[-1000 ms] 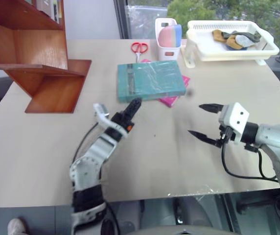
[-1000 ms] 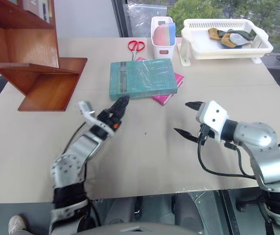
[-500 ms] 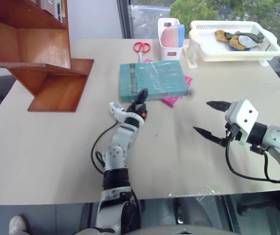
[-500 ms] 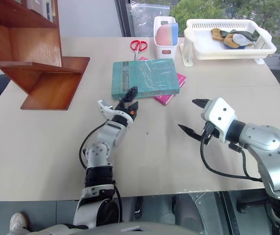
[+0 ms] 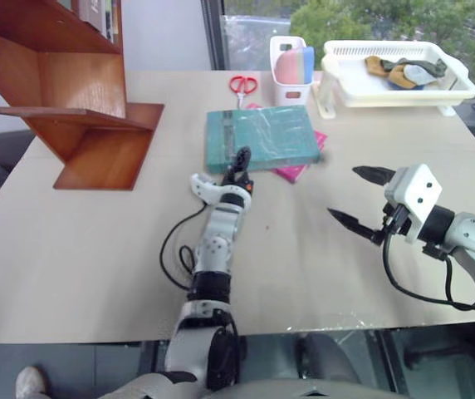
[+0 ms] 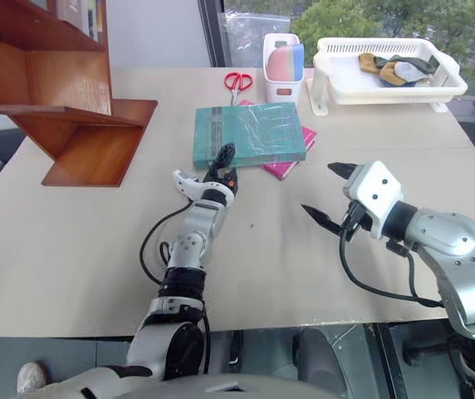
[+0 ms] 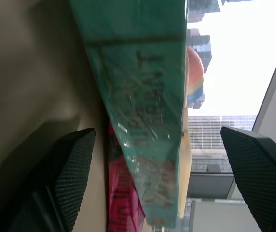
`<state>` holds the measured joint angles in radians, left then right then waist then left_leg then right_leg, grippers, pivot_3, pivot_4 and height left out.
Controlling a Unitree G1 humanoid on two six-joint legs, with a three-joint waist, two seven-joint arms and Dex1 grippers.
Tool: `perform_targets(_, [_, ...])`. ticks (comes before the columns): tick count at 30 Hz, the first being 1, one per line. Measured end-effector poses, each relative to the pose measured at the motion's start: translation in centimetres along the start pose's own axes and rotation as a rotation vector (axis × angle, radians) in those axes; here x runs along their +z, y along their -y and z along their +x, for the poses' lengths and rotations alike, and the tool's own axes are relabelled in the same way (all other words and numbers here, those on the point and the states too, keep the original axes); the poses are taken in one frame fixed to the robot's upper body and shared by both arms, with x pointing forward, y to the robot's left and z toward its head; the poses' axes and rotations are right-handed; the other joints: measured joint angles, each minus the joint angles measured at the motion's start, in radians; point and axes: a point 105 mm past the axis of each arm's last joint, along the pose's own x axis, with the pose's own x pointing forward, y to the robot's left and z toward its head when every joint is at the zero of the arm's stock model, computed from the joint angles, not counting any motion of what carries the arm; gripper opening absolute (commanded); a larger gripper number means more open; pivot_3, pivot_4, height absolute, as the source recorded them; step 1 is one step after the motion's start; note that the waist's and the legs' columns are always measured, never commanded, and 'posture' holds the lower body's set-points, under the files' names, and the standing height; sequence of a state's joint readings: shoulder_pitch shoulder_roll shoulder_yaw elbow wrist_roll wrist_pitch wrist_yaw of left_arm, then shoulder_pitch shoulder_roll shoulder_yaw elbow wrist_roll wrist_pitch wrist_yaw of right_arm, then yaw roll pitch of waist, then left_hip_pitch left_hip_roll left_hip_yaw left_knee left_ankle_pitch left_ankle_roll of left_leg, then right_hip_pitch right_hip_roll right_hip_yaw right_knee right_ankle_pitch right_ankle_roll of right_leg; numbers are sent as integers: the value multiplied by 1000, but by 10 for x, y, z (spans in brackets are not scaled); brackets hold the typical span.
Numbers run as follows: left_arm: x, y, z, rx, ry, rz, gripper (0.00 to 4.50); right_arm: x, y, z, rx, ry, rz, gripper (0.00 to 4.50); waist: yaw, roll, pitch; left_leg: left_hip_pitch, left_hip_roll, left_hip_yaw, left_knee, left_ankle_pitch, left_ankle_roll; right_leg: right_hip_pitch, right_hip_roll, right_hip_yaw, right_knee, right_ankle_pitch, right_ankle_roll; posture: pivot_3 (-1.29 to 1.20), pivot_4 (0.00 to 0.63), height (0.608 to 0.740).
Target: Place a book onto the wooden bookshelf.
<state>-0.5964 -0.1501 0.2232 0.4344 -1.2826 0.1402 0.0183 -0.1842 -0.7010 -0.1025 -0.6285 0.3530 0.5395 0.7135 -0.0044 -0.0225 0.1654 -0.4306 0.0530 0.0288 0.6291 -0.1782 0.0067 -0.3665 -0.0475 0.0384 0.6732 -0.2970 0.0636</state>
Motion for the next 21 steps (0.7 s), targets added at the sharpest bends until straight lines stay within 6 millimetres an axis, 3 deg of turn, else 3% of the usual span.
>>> perform_targets(2, [2, 1, 4, -3, 8, -6, 4500, 1, 0, 1, -3, 4, -3, 4472, 0, 3, -2, 1, 0, -1, 1, 0, 0, 2, 0, -1, 0, 0, -1, 0, 150, 740])
perform_targets(3, [3, 8, 16, 1, 9, -21, 4500, 2, 1, 2, -8, 8, -6, 4472, 3, 2, -1, -1, 0, -5, 4, 0, 0, 1, 1, -4, 2, -1, -2, 0, 150, 740])
perform_targets(4, [11, 43, 34, -67, 45, -56, 4500, 5, 0, 3, -8, 17, -9, 4472, 7, -2, 2, -8, 0, -11, 5, 0, 0, -3, 4, -6, -1, 1, -3, 0, 150, 740])
perform_targets(7, [11, 54, 39, -96, 45, -67, 4500, 5, 0, 4, -10, 19, -9, 4472, 7, -1, 1, -8, -2, -9, 4, 0, 1, -1, 3, -3, -7, 4, 1, 0, 150, 740])
perform_targets(11, [12, 33, 39, -32, 48, -84, 3236, 7, 1, 7, -15, 31, -11, 4500, 5, -1, 2, -24, -2, -11, 3, 2, -3, -13, 3, -5, -10, 5, 3, 0, 150, 740])
perform_targets(15, [12, 33, 39, -33, 33, -62, 1399, 8, 0, 8, -15, 35, -8, 4500, 13, -1, 1, -23, -3, -11, -1, 2, -4, -13, 2, -6, -13, 4, 4, 0, 150, 740])
perform_targets(21, [9, 35, 38, -42, 7, -19, 1250, 7, -2, 10, -8, 35, -3, 4500, 16, -1, 2, -22, -4, -11, 0, 2, -3, -12, 1, -6, -11, 4, 4, 0, 150, 740])
